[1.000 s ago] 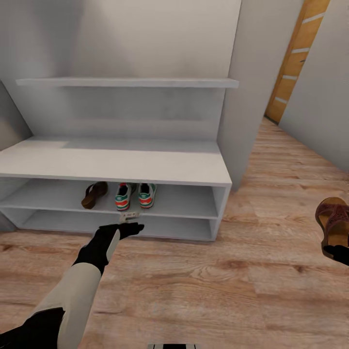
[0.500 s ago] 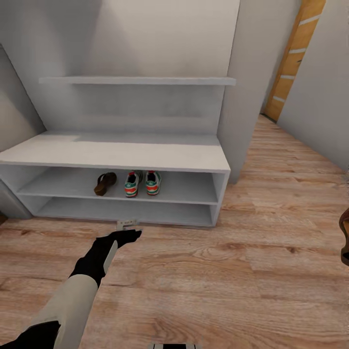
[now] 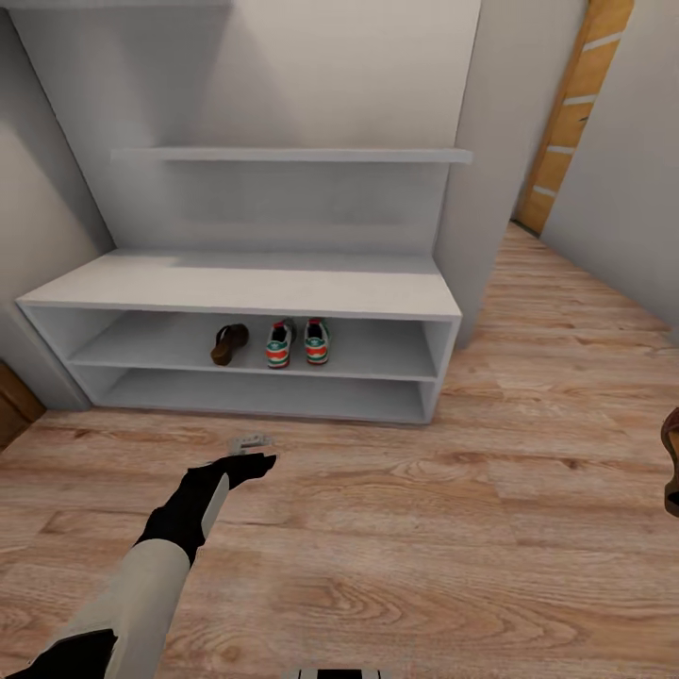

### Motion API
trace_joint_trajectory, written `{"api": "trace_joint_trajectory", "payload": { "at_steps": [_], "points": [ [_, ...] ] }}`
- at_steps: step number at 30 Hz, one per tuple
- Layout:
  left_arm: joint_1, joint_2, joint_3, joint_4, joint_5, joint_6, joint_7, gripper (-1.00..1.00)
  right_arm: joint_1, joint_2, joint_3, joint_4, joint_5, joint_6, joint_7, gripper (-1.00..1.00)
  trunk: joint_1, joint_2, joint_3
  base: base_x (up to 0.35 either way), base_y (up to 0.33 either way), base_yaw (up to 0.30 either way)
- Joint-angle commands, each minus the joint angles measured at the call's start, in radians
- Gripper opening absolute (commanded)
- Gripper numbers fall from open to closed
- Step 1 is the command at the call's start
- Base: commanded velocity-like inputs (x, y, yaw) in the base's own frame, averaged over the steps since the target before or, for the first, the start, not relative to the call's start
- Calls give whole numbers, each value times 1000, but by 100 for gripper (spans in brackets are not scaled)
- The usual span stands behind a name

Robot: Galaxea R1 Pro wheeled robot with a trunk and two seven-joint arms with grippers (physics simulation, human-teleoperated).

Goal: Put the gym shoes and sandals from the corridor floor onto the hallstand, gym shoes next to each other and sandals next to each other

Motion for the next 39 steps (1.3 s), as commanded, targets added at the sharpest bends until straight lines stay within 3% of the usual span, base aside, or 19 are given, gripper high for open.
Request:
{"api": "trace_joint_trajectory", "payload": {
  "at_steps": [1,21,31,39],
  "points": [
    [0,-2,8,-1,-8,5,-9,100,-1,0,-1,-1,6,5,8,-100,0,0,-1,-28,297,0],
    [0,0,8,-1,-8,6,-10,100,-1,0,-1,-1,8,5,7,-100,0,0,-1,-62,158,0],
    [0,0,8,-1,-7,6,-10,100,-1,0,-1,-1,94,5,8,-100,0,0,-1,-67,296,0],
    [0,1,9,-1,-7,6,-12,100,-1,0,-1,-1,104,5,8,-100,0,0,-1,64,313,0]
  ]
}}
